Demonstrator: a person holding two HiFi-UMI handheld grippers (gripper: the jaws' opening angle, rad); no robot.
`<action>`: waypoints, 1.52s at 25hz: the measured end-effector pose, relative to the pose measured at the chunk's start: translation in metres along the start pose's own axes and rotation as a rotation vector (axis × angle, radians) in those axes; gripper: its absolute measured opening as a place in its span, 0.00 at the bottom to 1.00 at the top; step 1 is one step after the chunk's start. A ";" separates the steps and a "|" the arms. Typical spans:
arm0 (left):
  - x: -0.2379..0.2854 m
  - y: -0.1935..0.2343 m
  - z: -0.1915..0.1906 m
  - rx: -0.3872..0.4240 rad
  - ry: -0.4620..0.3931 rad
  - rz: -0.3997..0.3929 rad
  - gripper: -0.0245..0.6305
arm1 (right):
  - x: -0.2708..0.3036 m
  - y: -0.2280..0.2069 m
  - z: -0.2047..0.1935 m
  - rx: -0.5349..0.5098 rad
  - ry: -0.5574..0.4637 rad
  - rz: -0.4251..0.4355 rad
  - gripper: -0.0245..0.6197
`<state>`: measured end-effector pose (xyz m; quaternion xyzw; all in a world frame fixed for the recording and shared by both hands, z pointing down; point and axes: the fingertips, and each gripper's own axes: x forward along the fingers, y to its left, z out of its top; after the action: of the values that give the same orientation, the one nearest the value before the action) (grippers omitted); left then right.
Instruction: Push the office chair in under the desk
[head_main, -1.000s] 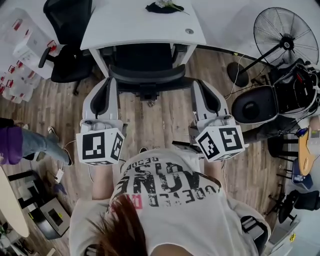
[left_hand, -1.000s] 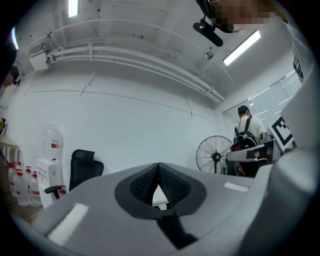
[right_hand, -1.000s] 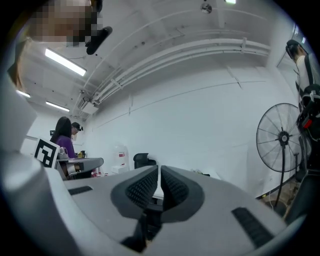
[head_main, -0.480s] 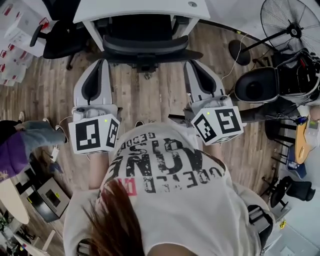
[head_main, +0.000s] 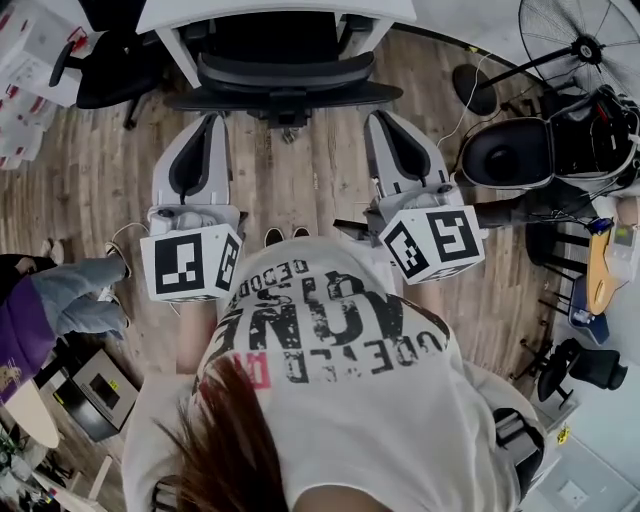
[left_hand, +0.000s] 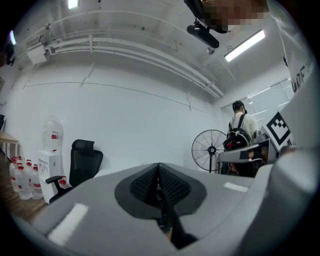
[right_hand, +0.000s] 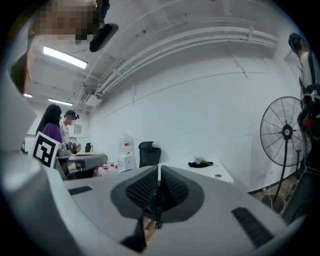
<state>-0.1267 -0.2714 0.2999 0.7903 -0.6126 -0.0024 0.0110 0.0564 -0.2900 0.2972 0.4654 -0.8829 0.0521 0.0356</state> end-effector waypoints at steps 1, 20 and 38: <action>-0.001 0.000 0.000 0.001 -0.001 -0.001 0.06 | 0.000 0.001 -0.001 -0.001 0.000 -0.001 0.08; -0.010 0.005 0.002 -0.001 -0.017 0.000 0.06 | -0.005 0.006 -0.001 -0.007 -0.017 -0.021 0.08; -0.001 0.003 0.007 -0.002 -0.022 -0.014 0.06 | -0.002 -0.002 0.005 -0.001 -0.026 -0.030 0.08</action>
<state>-0.1299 -0.2716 0.2934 0.7944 -0.6072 -0.0118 0.0050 0.0586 -0.2903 0.2925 0.4793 -0.8761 0.0452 0.0250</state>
